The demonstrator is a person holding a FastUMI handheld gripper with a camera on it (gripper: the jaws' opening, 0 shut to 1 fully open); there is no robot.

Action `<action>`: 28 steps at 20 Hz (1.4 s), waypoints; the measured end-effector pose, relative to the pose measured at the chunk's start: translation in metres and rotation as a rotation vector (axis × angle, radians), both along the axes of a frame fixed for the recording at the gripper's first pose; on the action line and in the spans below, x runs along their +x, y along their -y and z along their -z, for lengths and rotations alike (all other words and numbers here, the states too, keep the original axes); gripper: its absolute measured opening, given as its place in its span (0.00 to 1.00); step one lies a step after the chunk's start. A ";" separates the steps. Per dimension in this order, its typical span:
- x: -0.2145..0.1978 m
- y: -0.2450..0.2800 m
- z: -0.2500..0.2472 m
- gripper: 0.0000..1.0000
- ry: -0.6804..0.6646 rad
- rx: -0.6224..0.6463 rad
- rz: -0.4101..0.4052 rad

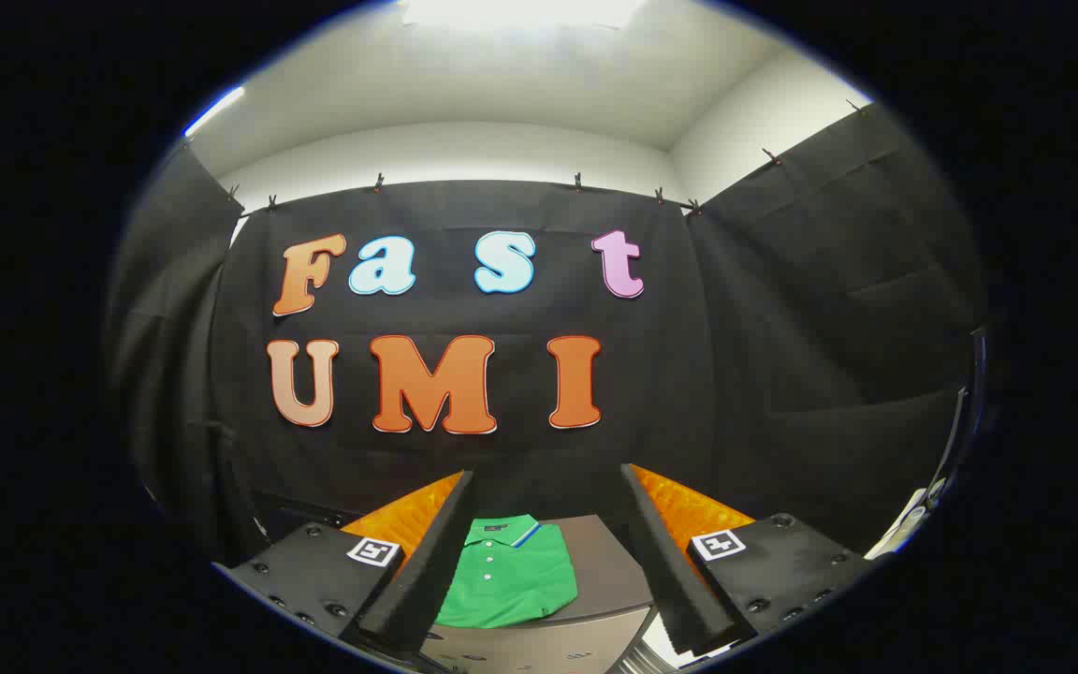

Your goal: Put the clothes into the washing machine and then close the washing machine lid.

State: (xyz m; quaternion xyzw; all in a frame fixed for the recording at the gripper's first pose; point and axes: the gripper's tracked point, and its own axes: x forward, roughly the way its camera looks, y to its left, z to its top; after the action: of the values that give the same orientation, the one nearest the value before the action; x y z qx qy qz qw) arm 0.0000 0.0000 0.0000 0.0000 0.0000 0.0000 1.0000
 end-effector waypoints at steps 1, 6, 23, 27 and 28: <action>0.001 -0.002 -0.001 0.97 -0.001 -0.005 -0.004; 0.006 -0.008 0.001 0.97 -0.005 0.005 -0.027; 0.023 -0.026 0.003 0.98 -0.017 0.092 -0.042; 0.041 -0.033 0.008 0.99 -0.082 0.107 -0.053; 0.050 -0.034 0.010 0.99 -0.099 0.112 -0.038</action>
State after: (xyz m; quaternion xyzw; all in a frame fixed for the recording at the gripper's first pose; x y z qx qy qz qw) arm 0.0498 0.0335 -0.0095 0.0562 0.0496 0.0191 0.9970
